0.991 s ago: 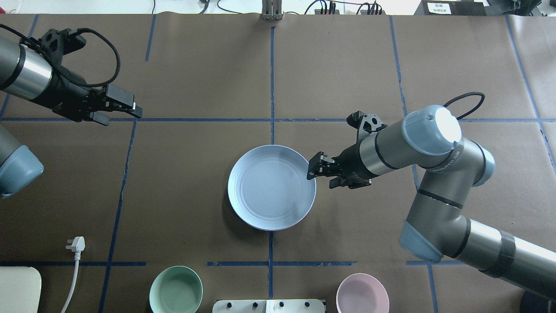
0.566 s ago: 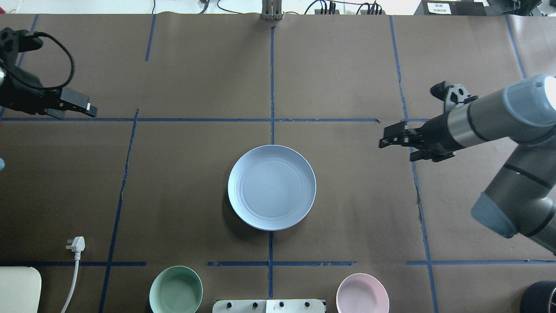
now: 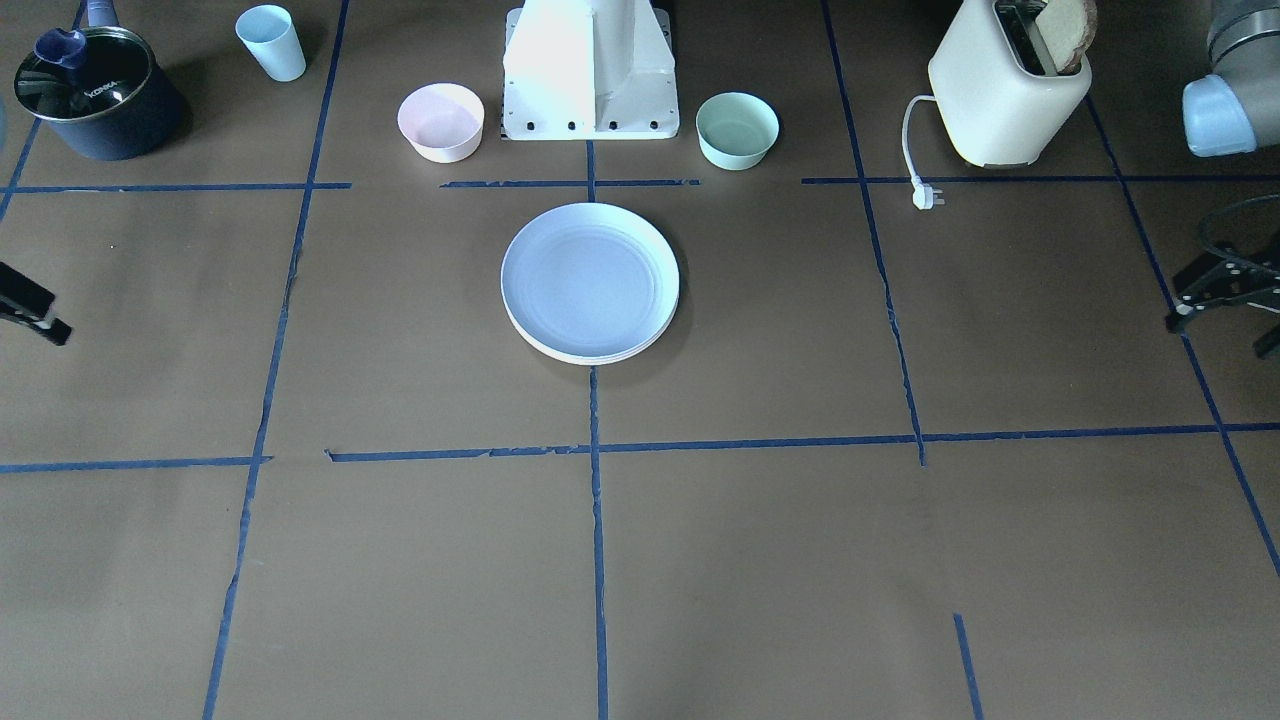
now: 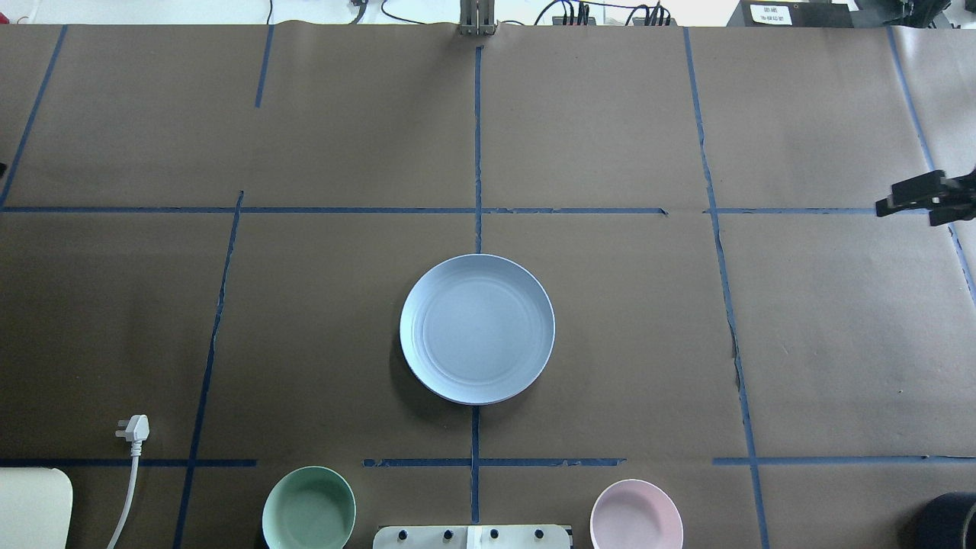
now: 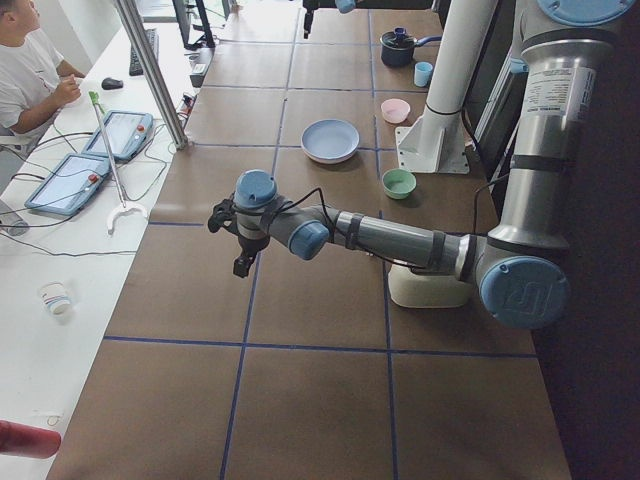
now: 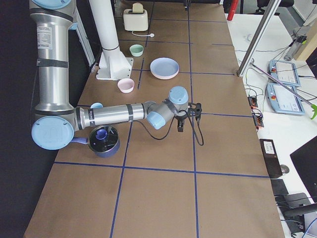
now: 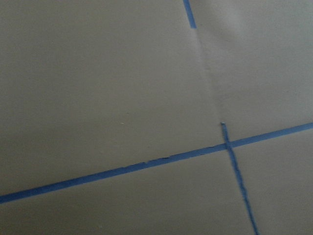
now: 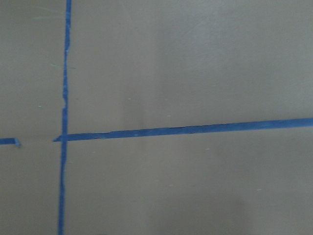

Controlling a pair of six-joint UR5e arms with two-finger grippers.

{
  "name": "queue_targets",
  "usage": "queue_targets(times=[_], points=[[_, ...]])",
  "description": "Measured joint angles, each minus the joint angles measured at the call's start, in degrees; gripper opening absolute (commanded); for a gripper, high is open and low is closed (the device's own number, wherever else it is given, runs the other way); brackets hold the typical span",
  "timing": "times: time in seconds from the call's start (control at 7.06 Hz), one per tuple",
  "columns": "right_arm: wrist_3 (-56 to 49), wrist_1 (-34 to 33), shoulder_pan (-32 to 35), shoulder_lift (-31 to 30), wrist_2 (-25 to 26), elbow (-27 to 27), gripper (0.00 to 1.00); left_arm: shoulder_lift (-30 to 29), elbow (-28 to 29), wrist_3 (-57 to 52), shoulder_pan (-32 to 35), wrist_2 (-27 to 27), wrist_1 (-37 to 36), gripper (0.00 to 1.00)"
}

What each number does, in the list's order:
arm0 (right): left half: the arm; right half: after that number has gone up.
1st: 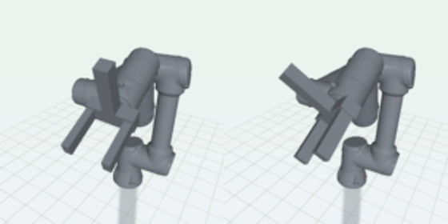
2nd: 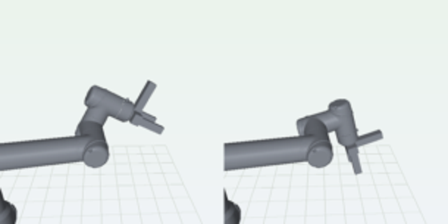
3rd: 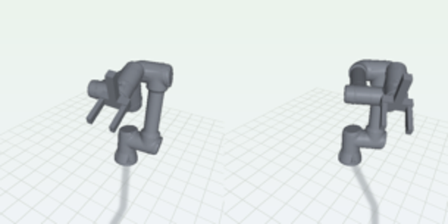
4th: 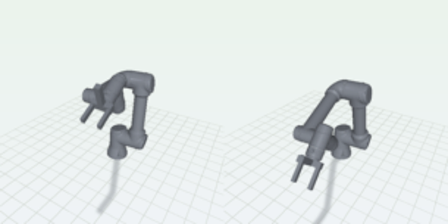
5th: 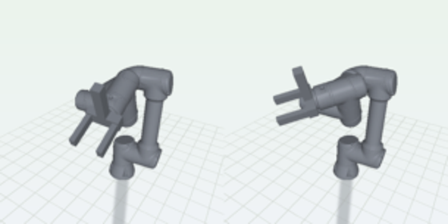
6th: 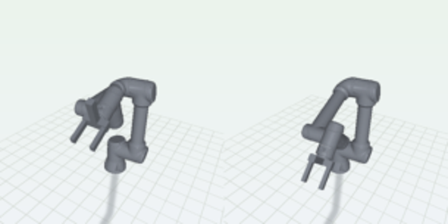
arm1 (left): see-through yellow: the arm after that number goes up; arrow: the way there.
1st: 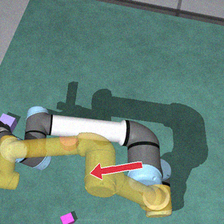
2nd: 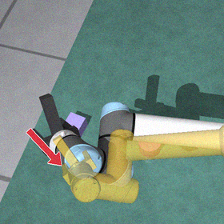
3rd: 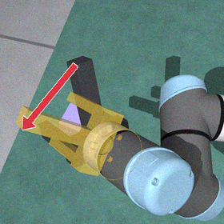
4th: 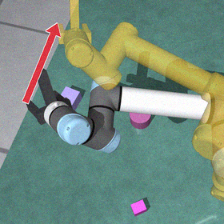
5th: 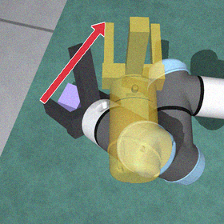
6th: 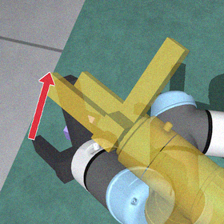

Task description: Stack three plates with pink and blue

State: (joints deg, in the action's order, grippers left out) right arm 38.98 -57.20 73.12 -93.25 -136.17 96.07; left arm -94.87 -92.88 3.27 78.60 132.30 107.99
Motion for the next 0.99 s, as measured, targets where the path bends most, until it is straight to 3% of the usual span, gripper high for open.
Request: queue_targets(times=[0.28,0.57,0.99], points=[[-23.15,-10.06,9.9,-1.61,-0.82,-1.84,1.0,-1.23,0.93,-13.08,4.89,-0.62,-14.12,1.0],[-41.16,-24.14,16.48,-1.16,-0.36,-1.83,1.0,-1.8,0.54,-16.06,7.05,-0.46,-23.8,1.0],[-46.64,-30.95,18.1,-1.42,-0.24,-0.63,1.0,-1.14,-0.42,-16.51,8.58,2.63,-29.72,1.0]])
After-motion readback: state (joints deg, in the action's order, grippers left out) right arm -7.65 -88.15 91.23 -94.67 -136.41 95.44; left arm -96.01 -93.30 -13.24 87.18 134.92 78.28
